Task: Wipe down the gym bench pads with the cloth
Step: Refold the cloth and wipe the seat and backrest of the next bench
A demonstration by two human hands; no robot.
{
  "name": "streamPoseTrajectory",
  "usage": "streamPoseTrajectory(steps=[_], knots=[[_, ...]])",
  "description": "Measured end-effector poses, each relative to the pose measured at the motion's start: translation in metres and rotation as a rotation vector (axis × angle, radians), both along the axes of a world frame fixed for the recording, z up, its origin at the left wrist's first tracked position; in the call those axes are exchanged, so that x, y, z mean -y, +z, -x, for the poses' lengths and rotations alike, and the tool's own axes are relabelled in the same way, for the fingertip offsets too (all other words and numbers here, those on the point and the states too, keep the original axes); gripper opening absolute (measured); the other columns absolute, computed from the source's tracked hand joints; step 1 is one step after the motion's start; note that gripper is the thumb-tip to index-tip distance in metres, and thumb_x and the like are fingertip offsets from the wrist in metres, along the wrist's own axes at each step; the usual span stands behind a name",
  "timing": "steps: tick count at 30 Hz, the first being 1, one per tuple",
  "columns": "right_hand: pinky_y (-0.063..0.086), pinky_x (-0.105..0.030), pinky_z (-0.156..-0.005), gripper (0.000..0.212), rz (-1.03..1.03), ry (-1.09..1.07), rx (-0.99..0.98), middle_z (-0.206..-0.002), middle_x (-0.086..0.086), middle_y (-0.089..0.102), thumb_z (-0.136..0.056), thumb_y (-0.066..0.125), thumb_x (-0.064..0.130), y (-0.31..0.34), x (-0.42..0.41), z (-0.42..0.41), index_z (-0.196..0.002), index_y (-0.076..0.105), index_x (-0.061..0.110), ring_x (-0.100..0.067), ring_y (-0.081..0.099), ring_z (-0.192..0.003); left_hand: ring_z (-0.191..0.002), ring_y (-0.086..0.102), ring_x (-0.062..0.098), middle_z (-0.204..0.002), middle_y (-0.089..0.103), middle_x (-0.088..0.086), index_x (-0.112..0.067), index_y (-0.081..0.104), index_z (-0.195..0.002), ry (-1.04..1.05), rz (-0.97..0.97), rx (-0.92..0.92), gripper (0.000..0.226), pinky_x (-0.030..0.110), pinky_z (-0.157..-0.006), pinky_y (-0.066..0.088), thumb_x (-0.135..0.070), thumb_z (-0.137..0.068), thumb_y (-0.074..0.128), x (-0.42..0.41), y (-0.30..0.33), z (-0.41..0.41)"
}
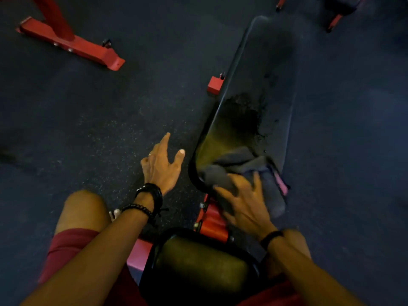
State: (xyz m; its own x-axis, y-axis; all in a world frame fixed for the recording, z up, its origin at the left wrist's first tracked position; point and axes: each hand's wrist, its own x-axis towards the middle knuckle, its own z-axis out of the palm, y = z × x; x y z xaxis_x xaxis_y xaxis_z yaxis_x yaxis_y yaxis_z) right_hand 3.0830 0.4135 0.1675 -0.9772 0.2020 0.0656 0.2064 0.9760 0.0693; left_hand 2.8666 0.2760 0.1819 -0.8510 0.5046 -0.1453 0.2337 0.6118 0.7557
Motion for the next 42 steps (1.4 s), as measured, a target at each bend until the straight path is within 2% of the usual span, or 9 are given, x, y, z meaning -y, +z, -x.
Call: streamPoseTrajectory(steps=[5, 9, 14, 18, 22, 25, 31, 38, 42], knots=[[0.01, -0.073, -0.111, 0.098, 0.065, -0.301, -0.014, -0.152, -0.015, 0.035, -0.075, 0.052, 0.074, 0.013, -0.009, 0.013, -0.152, 0.02, 0.024, -0.037, 0.034, -0.139, -0.136, 0.043, 0.027, -0.15, 0.043, 0.006, -0.03, 0.026, -0.152, -0.058, 0.036, 0.0, 0.061, 0.054, -0.113, 0.026, -0.049, -0.098, 0.046, -0.023, 0.001, -0.016], [0.018, -0.072, -0.108, 0.091, 0.057, -0.326, -0.026, -0.158, -0.015, 0.028, -0.087, 0.046, 0.069, 0.014, 0.013, 0.088, -0.155, 0.017, 0.017, -0.035, 0.027, -0.144, -0.137, 0.041, 0.028, -0.152, 0.04, 0.007, -0.028, 0.027, -0.152, -0.076, 0.066, -0.025, 0.058, 0.055, -0.112, 0.028, -0.049, -0.1, 0.041, -0.035, 0.0, -0.02], [0.005, -0.074, -0.11, 0.077, 0.115, -0.47, -0.106, -0.16, 0.001, 0.024, -0.087, 0.045, 0.07, 0.005, 0.007, -0.002, -0.153, 0.023, 0.037, -0.029, 0.023, -0.147, -0.142, 0.034, 0.027, -0.156, 0.033, 0.008, -0.022, 0.024, -0.154, -0.115, 0.046, -0.003, 0.061, 0.052, -0.114, 0.029, -0.046, -0.101, 0.041, -0.054, 0.004, -0.02], [0.033, -0.063, -0.106, 0.073, 0.53, -1.138, -0.384, -0.155, -0.01, 0.027, -0.092, 0.044, 0.065, 0.011, -0.043, -0.01, -0.153, 0.02, 0.034, -0.039, 0.028, -0.14, -0.143, 0.03, 0.03, -0.158, 0.028, 0.01, -0.017, 0.017, -0.155, -0.163, 0.118, 0.018, 0.066, 0.05, -0.115, 0.028, -0.046, -0.101, 0.039, -0.086, 0.002, -0.02], [0.037, -0.05, -0.105, 0.068, 0.849, -1.272, -0.523, -0.144, -0.018, 0.046, -0.096, 0.048, 0.055, 0.017, -0.141, 0.027, -0.152, 0.024, 0.026, -0.04, 0.046, -0.128, -0.139, 0.033, 0.036, -0.158, 0.026, 0.015, -0.016, 0.013, -0.156, -0.132, 0.196, 0.009, 0.07, 0.049, -0.109, 0.031, -0.052, -0.1, 0.034, -0.118, 0.004, -0.008], [0.038, -0.047, -0.102, 0.069, 0.768, -1.233, -0.513, -0.143, -0.017, 0.045, -0.095, 0.048, 0.056, 0.017, -0.143, 0.03, -0.151, 0.024, 0.023, -0.037, 0.047, -0.127, -0.137, 0.037, 0.038, -0.155, 0.031, 0.016, -0.015, 0.017, -0.155, -0.096, 0.224, 0.029, 0.069, 0.049, -0.107, 0.032, -0.054, -0.101, 0.031, -0.138, 0.004, 0.002], [0.047, -0.045, -0.087, 0.062, 0.444, -1.169, -0.482, -0.133, -0.017, 0.041, -0.092, 0.047, 0.059, 0.012, -0.013, -0.01, -0.137, 0.035, 0.019, -0.031, 0.042, -0.115, -0.115, 0.052, 0.043, -0.128, 0.055, 0.024, -0.009, 0.039, -0.139, -0.031, 0.293, 0.023, 0.063, 0.051, -0.094, 0.04, -0.058, -0.1, 0.029, -0.147, -0.007, 0.002], [0.04, -0.056, -0.096, 0.049, 0.509, -1.294, -0.373, -0.132, -0.014, 0.038, -0.094, 0.052, 0.05, 0.024, -0.195, 0.081, -0.133, 0.039, 0.023, -0.037, 0.039, -0.122, -0.099, 0.058, 0.041, -0.108, 0.062, 0.023, -0.005, 0.046, -0.127, -0.032, 0.281, -0.011, 0.061, 0.047, -0.081, 0.045, -0.057, -0.099, 0.031, -0.148, -0.002, 0.003], [0.041, -0.054, -0.095, 0.055, 0.368, -1.111, -0.299, -0.128, -0.012, 0.04, -0.094, 0.044, 0.062, 0.032, -0.155, 0.065, -0.133, 0.042, 0.024, -0.035, 0.042, -0.116, -0.101, 0.058, 0.041, -0.109, 0.062, 0.023, -0.005, 0.049, -0.126, -0.005, 0.3, 0.001, 0.061, 0.048, -0.082, 0.045, -0.058, -0.098, 0.034, -0.15, 0.001, 0.006]])
